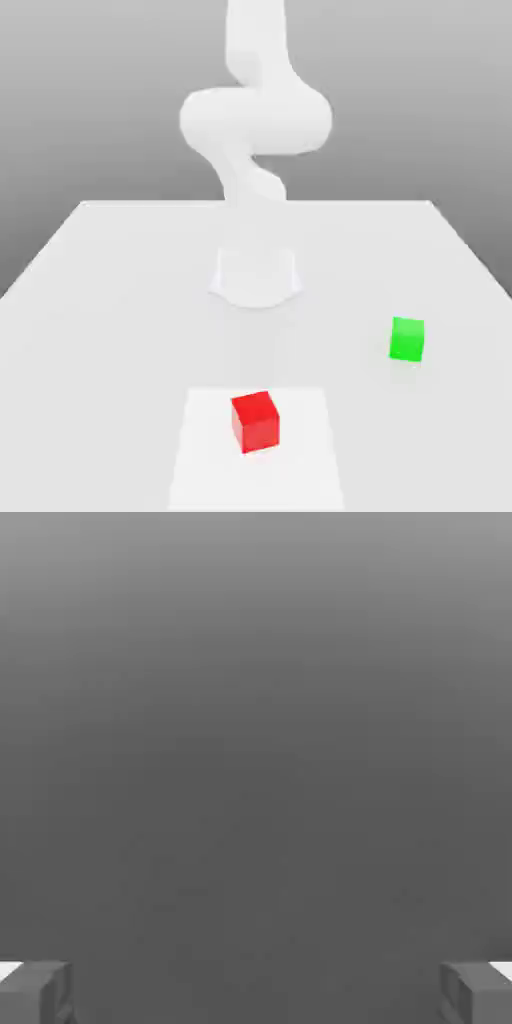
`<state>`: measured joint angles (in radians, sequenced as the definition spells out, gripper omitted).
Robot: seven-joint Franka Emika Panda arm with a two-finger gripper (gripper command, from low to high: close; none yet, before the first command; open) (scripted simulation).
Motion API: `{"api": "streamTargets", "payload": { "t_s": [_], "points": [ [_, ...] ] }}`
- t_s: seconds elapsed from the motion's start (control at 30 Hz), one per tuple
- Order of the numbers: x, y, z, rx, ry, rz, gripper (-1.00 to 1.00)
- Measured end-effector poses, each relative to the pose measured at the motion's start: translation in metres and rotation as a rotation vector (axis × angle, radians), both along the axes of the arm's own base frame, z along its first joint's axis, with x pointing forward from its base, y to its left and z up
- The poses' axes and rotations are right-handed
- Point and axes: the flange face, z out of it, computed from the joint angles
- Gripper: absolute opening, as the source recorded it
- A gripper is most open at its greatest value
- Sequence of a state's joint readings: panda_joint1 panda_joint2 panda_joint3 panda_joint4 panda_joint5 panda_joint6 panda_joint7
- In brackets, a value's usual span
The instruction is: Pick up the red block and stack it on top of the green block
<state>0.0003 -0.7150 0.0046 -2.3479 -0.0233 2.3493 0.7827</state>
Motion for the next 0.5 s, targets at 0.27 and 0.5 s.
{"api": "streamTargets", "payload": {
  "t_s": [0.27, 0.5],
  "points": [
    [0.066, -0.002, -0.191, -0.093, 0.299, 0.088, 0.0],
    [0.054, -0.005, -0.351, -0.11, 0.545, 0.193, 0.0]
  ]
}}
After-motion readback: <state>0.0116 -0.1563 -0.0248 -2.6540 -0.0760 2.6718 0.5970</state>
